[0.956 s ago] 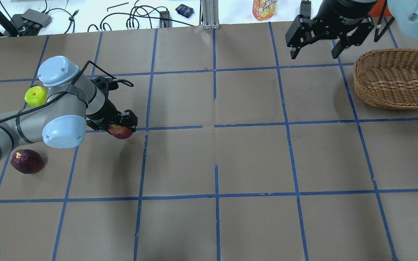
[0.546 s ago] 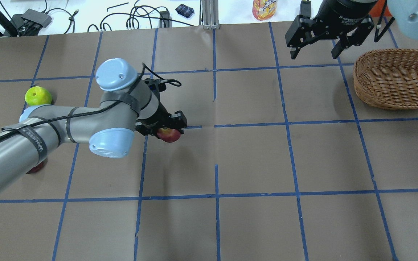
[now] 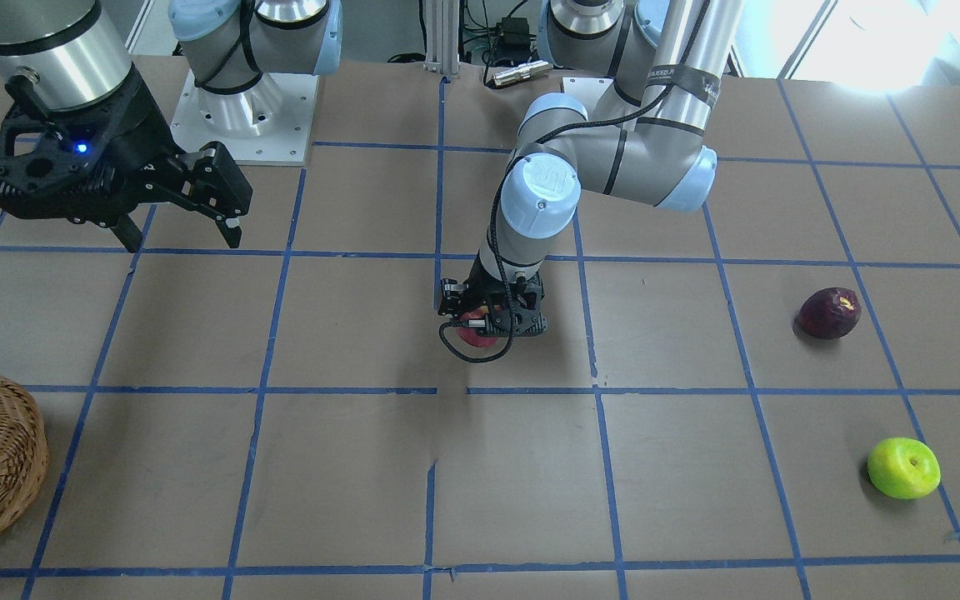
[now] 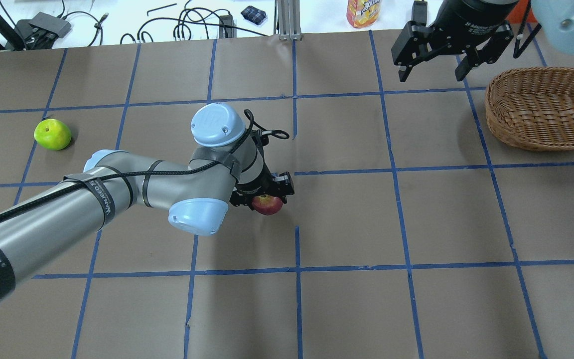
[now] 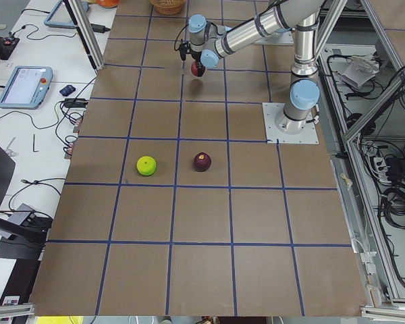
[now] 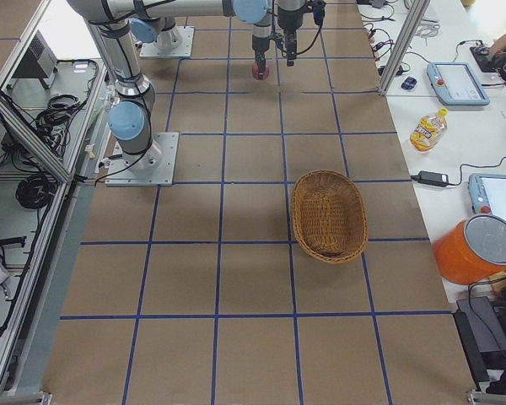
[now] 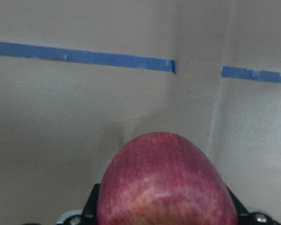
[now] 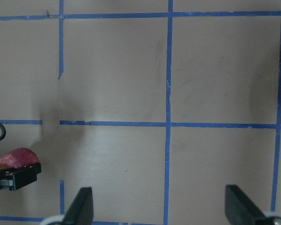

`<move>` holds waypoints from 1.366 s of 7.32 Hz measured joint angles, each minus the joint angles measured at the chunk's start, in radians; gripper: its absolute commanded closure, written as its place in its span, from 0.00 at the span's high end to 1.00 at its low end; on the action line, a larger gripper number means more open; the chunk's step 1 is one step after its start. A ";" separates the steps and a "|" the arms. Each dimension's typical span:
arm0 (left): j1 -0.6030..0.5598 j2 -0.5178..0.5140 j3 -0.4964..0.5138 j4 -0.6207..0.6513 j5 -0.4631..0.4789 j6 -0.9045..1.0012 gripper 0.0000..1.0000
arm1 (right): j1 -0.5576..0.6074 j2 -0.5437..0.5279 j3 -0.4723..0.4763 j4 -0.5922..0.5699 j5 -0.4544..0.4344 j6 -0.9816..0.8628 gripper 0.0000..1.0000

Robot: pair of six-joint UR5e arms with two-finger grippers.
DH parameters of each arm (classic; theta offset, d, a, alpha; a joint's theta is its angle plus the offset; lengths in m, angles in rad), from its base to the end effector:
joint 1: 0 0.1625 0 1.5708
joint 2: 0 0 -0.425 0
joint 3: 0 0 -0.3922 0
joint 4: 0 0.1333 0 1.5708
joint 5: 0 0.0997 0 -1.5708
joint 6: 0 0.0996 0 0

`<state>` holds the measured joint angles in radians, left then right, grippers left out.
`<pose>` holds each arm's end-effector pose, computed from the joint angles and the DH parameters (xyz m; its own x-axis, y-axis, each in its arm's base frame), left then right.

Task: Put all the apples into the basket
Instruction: 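Carry the red apple with the left gripper to the table center, then open the left gripper and lift it away from the red apple, then lower the right gripper onto the red apple while left reaches the purple apple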

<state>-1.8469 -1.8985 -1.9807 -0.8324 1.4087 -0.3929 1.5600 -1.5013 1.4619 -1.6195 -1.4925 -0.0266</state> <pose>-0.2873 -0.4662 0.2029 -0.9815 -0.1197 0.1494 -0.1117 0.9919 0.0611 0.1354 -0.5310 0.5118 -0.9969 -0.0226 -0.0755 -0.0158 0.9958 -0.0900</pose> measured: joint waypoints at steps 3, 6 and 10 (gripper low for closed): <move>0.009 0.010 0.044 -0.029 0.005 -0.007 1.00 | 0.000 0.013 0.000 0.004 -0.003 0.000 1.00; 0.076 0.044 0.164 -0.206 0.031 0.084 1.00 | 0.003 0.019 -0.002 0.014 -0.014 0.005 1.00; 0.329 0.146 0.166 -0.339 0.191 0.605 1.00 | 0.071 0.080 -0.008 -0.010 -0.006 0.160 1.00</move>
<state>-1.5180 -1.7521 -1.8151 -1.1712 1.5996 0.2120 1.6311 -1.4215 1.4544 -1.6294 -1.4990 0.1338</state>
